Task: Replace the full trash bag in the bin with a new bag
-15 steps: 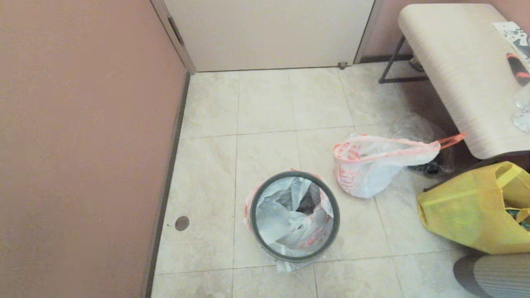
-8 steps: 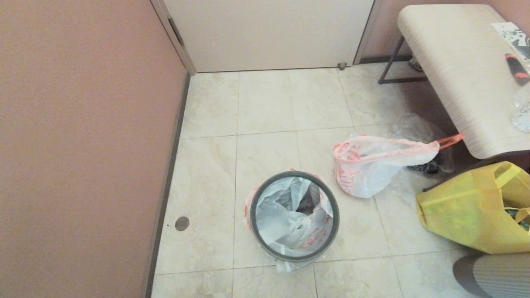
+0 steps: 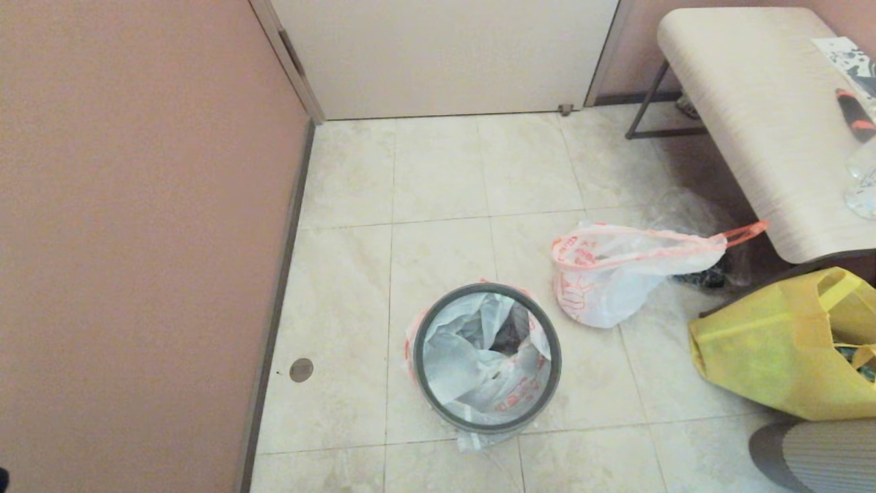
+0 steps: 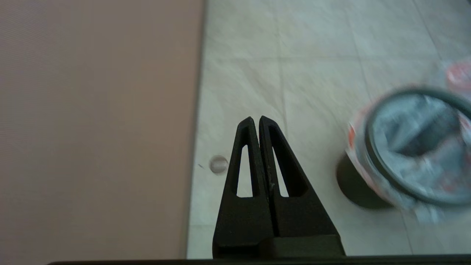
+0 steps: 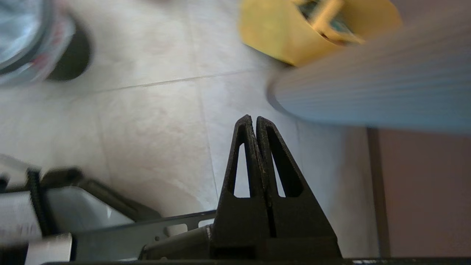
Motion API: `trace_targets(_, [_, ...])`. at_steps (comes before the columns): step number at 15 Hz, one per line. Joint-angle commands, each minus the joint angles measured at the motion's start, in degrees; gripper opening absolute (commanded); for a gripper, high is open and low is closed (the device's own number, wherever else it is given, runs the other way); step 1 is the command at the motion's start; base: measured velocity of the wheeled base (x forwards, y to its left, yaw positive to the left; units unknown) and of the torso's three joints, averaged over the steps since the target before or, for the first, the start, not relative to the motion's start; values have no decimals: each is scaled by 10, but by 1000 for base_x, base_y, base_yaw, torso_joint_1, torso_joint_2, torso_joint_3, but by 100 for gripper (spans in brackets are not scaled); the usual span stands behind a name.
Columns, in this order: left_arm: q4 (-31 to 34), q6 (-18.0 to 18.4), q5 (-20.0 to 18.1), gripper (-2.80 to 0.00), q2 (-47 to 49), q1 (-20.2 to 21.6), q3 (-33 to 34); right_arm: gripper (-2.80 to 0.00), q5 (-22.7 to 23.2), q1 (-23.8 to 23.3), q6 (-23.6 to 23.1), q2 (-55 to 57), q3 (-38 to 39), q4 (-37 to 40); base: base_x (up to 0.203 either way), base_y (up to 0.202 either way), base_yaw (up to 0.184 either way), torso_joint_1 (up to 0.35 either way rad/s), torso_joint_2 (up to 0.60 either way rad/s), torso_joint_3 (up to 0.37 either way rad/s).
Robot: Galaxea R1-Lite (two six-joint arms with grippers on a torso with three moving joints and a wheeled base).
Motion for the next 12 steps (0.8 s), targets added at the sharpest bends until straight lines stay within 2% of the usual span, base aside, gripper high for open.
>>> trace_targets(1, [-2, 1, -8, -280, -4, 0, 17, -280, 7, -66, 10, -13, 10, 3, 0, 0, 0, 0, 0, 0])
trace_targets(2, [-1, 1, -20, -280, -8, 0, 24, -280, 19, -83, 16, -42, 17, 2, 0, 0, 0, 0, 0, 0])
trace_targets(4, [7, 1, -44, -280, -27, 1, 38, -280, 40, -79, 28, -109, 48, -14, 0, 0, 0, 0, 0, 0])
trace_targets(5, [25, 2, -53, -280, -40, 2, 39, -280, 57, -77, 29, -133, 86, -47, 0, 0, 0, 0, 0, 0])
trace_targets(7, [67, 29, -60, -280, -81, 2, 39, -280, 79, -75, 22, -153, 172, -151, 0, 0, 0, 0, 0, 0])
trace_targets(9, [103, 62, -70, -280, -101, 3, 39, -280, 96, -74, 4, -157, 266, -298, 0, 0, 0, 0, 0, 0])
trace_targets(12, [140, 64, -79, -280, -100, 4, 36, -280, 141, -74, -27, -159, 368, -430, 0, 0, 0, 0, 0, 0])
